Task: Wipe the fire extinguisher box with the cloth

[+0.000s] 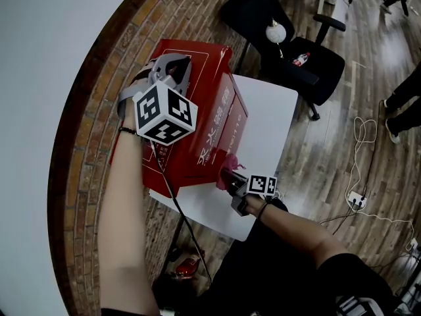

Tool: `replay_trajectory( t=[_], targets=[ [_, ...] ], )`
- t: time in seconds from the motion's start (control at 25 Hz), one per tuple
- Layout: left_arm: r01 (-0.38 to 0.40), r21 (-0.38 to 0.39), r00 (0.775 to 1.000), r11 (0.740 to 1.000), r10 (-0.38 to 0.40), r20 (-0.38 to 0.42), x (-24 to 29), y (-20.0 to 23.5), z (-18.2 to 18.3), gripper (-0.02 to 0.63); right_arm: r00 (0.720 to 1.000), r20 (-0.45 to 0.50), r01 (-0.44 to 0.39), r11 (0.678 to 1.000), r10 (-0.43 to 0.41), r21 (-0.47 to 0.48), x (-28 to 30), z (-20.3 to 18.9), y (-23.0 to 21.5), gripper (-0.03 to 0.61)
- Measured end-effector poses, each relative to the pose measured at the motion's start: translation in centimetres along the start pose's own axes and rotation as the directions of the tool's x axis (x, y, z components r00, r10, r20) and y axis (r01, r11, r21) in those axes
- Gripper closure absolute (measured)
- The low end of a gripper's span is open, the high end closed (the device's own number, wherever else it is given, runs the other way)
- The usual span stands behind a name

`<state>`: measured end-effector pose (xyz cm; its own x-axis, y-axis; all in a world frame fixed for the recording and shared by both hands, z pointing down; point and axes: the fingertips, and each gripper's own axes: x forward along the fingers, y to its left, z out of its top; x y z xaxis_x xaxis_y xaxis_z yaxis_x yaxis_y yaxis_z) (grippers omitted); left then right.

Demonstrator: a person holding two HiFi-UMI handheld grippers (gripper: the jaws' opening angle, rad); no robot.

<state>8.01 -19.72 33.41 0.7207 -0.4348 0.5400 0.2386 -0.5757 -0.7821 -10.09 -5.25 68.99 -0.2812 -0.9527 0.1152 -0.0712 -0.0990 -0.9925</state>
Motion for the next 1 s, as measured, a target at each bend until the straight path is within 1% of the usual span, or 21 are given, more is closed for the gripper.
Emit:
replay_trajectory(
  t=[0.32, 1.0],
  targets=[
    [0.000, -0.001, 1.000, 1.000, 0.000, 0.000, 0.1, 0.0, -0.1, 0.584, 0.999, 0.015, -0.035, 0.999, 0.035, 0.017, -0.3, -0.3, 2.6, 0.517],
    [-0.001, 0.000, 1.000, 1.000, 0.001, 0.001, 0.0, -0.1, -0.1, 0.584, 0.996, 0.036, -0.088, 0.996, 0.087, 0.009, -1.0, -0.7, 8.4, 0.517]
  ],
)
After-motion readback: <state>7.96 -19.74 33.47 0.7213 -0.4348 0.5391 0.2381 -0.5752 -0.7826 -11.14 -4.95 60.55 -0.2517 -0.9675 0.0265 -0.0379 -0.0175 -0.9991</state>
